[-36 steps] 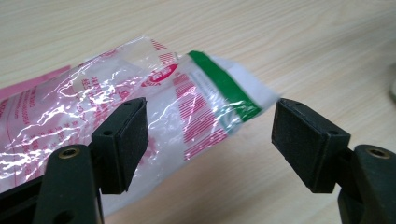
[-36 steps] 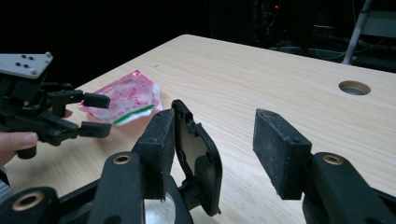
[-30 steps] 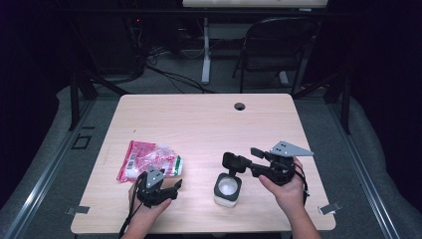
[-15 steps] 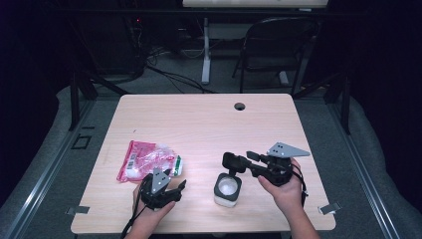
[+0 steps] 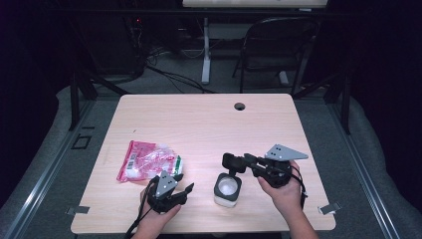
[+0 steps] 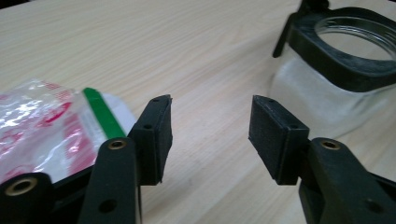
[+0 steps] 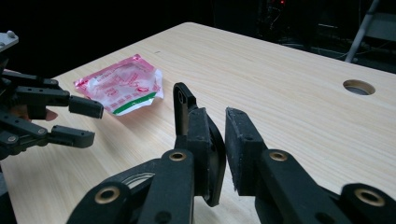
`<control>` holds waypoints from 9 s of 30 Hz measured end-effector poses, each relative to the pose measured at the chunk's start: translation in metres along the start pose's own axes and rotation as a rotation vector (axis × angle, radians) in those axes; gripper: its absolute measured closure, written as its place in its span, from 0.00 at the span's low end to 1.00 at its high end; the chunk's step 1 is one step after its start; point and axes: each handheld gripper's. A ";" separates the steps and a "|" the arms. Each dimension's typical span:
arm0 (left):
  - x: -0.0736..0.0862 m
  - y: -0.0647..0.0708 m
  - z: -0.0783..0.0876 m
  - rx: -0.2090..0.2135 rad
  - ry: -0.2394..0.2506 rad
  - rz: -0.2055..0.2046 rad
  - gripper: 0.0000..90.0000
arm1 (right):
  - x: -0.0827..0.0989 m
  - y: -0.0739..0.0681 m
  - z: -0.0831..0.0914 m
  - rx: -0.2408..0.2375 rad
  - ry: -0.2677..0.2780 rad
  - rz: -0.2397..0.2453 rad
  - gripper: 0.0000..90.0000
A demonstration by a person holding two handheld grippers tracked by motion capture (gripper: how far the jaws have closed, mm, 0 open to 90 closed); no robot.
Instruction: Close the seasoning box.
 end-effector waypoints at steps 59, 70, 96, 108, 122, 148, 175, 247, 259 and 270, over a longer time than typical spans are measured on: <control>-0.005 -0.006 -0.005 0.034 0.012 0.004 0.64 | 0.038 -0.048 0.003 -0.017 -0.037 0.206 0.80; -0.005 -0.004 -0.006 0.042 0.007 -0.007 0.64 | 0.044 -0.057 0.001 -0.005 -0.052 0.261 0.81; -0.004 -0.002 -0.008 0.047 -0.001 -0.016 0.63 | 0.050 -0.059 -0.002 -0.018 -0.082 0.267 0.77; -0.004 -0.003 -0.008 0.045 -0.001 -0.018 0.62 | 0.054 -0.058 -0.003 -0.018 -0.090 0.268 0.72; -0.004 -0.003 -0.008 0.045 -0.005 -0.020 0.61 | 0.058 -0.058 -0.005 -0.018 -0.101 0.277 0.70; -0.003 -0.004 -0.009 0.035 -0.005 -0.016 0.60 | 0.062 -0.057 -0.010 -0.031 -0.129 0.274 0.66; -0.001 -0.005 -0.009 0.029 -0.009 -0.014 0.59 | 0.062 -0.056 -0.010 -0.032 -0.127 0.266 0.64; 0.005 -0.019 -0.009 -0.001 -0.028 0.027 0.57 | 0.069 0.040 0.004 0.153 -0.121 -0.106 0.62; 0.006 -0.021 -0.009 -0.012 -0.031 0.024 0.56 | 0.082 0.063 -0.003 0.207 -0.179 -0.180 0.61; 0.008 -0.022 -0.011 -0.011 -0.034 0.029 0.55 | 0.090 0.075 -0.007 0.220 -0.203 -0.232 0.60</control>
Point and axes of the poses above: each handheld gripper's, and its own axes: z roughly backward along the jaws, x roughly out of its underside, y roughly to its right, and after that the axes turned 13 degrees about -z, right-handed
